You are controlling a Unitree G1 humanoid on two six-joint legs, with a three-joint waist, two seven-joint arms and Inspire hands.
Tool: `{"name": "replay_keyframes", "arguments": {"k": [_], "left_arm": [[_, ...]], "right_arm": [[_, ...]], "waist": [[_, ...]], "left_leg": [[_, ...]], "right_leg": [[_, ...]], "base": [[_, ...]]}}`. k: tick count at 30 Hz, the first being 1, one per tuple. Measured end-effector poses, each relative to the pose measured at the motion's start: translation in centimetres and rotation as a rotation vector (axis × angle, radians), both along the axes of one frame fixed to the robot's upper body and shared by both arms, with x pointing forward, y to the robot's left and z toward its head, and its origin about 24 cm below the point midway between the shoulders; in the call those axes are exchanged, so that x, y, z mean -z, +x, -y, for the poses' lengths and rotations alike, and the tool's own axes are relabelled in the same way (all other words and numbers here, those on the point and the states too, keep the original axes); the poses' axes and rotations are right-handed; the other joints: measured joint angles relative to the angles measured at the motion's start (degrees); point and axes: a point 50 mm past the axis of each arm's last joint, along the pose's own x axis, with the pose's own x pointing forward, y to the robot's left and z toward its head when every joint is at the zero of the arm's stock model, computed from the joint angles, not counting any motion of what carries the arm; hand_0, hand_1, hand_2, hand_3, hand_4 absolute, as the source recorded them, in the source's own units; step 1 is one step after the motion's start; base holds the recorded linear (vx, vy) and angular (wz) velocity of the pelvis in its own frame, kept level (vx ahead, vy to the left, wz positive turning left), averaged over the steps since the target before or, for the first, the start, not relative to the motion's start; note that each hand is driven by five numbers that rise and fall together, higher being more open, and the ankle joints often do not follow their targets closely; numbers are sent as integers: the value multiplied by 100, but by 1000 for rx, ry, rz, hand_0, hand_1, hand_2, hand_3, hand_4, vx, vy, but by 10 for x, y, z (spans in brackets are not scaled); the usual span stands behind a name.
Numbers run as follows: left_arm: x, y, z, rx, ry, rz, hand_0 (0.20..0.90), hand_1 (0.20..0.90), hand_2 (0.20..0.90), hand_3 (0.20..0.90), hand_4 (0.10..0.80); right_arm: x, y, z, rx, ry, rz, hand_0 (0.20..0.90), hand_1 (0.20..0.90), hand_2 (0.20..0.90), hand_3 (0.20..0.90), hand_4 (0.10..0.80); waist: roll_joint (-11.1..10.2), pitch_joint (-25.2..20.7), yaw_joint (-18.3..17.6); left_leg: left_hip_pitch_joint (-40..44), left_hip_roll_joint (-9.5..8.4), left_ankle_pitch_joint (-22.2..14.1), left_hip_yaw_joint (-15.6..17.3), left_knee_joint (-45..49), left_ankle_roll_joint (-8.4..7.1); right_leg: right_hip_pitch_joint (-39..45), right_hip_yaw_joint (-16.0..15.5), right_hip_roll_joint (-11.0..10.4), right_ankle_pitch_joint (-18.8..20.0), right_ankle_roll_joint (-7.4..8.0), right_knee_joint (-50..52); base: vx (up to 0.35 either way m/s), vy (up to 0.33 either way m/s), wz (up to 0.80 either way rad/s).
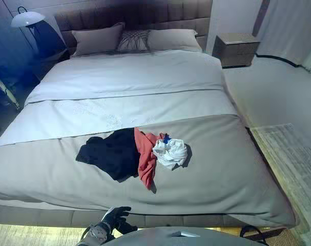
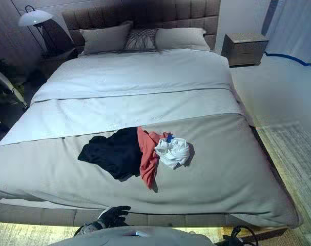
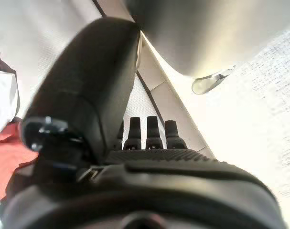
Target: Pick up the clothes from the bed and place them into the basket
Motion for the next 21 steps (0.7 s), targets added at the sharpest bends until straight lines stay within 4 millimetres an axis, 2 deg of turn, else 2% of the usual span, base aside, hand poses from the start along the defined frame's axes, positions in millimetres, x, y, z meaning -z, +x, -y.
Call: {"name": "replay_keyframes", "arguments": {"k": [16,21], "left_arm": [[1,-3,0,-41,66,20,900,900,900,900,800],[1,-5,-4,-82,131,48,900,900,900,900,800]], "right_arm": [[0,0,-1,-1,-12,-1,900,900,900,900,800],[0,1,-2,-52,-17,-14,900,900,900,900,800]], "waist": [[-8,0,10],[-40,10,29]], "left_leg": [[-22,2,0,-31,0,0],[-117,7,0,-95,103,-1]], "right_leg": [[-4,-23,15,-6,6,0],[-15,-66,19,-20,22,2]], "base": [[13,-25,1],[-3,-51,6]]}}
